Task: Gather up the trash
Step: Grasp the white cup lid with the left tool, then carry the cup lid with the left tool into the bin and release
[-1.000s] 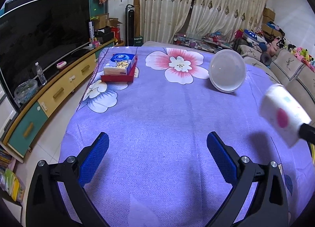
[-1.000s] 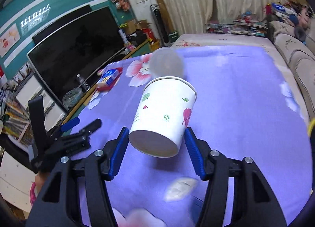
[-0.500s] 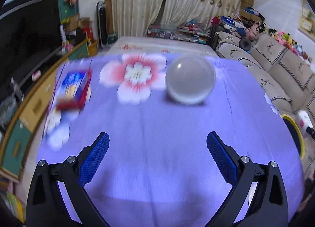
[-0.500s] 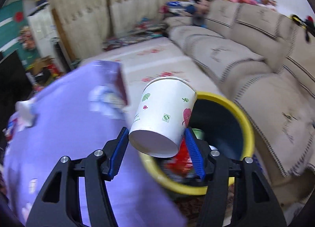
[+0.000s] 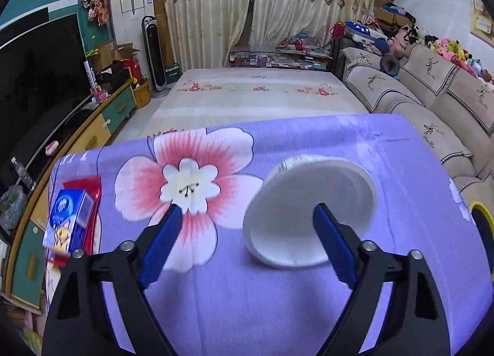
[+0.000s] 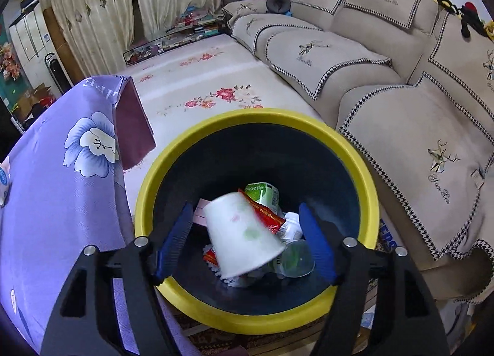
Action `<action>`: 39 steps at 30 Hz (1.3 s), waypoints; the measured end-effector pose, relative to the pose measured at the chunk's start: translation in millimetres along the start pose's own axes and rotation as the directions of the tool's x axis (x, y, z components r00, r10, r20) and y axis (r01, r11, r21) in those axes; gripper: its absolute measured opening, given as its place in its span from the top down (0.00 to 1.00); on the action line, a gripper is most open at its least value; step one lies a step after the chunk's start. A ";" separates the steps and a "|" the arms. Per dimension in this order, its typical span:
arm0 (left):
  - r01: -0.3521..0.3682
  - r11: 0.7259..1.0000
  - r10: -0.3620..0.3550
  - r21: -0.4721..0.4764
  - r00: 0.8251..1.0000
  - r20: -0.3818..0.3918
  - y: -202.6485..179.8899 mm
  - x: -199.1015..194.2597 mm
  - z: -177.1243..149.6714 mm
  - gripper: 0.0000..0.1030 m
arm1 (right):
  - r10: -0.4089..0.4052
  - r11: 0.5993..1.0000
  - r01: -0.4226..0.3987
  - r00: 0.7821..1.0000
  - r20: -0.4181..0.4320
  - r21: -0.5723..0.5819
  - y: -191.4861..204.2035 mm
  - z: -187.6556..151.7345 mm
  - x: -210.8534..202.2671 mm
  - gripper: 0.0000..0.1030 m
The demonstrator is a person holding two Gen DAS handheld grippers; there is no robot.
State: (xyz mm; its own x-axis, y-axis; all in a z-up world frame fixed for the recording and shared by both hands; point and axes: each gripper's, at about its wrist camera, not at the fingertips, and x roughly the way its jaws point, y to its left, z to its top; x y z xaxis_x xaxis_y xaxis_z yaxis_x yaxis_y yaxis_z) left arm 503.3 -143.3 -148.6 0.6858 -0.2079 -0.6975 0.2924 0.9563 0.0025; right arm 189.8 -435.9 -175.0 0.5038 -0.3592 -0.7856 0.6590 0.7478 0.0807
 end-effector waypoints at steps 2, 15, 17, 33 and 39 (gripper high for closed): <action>-0.006 1.000 0.006 0.012 1.000 0.000 -0.8 6.9 3.9 0.30 | 0.011 1.000 -0.011 1.000 0.011 0.002 -0.2 -1.8 -6.3 0.34; 0.032 0.988 -0.037 0.149 0.999 0.030 -63.2 -18.3 6.1 0.95 | 0.071 0.997 -0.072 0.994 0.084 0.002 -12.5 -1.2 -45.7 0.33; 0.083 0.981 -0.088 0.176 0.996 0.020 -91.7 -31.3 4.7 0.95 | 0.079 0.997 -0.081 0.992 0.098 0.013 -20.1 -1.7 -50.8 0.33; 0.493 0.728 -0.456 0.476 0.867 -0.201 -409.1 -76.5 -40.6 0.95 | 0.061 0.991 -0.081 0.984 0.168 0.109 -101.4 -22.6 -87.3 0.30; 0.523 0.674 -0.442 0.521 0.851 -0.283 -490.6 -64.0 -58.9 0.94 | 0.044 0.985 -0.073 0.983 0.181 0.154 -127.2 -28.1 -91.9 0.30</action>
State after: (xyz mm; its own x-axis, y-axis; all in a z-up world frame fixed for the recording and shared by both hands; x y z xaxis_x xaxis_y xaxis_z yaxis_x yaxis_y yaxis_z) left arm 276.6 -587.0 -147.4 0.2660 -0.5412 -0.7977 0.9032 0.4291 0.0101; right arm 44.0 -482.3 -130.3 0.6251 -0.4210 -0.6573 0.6990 0.6767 0.2313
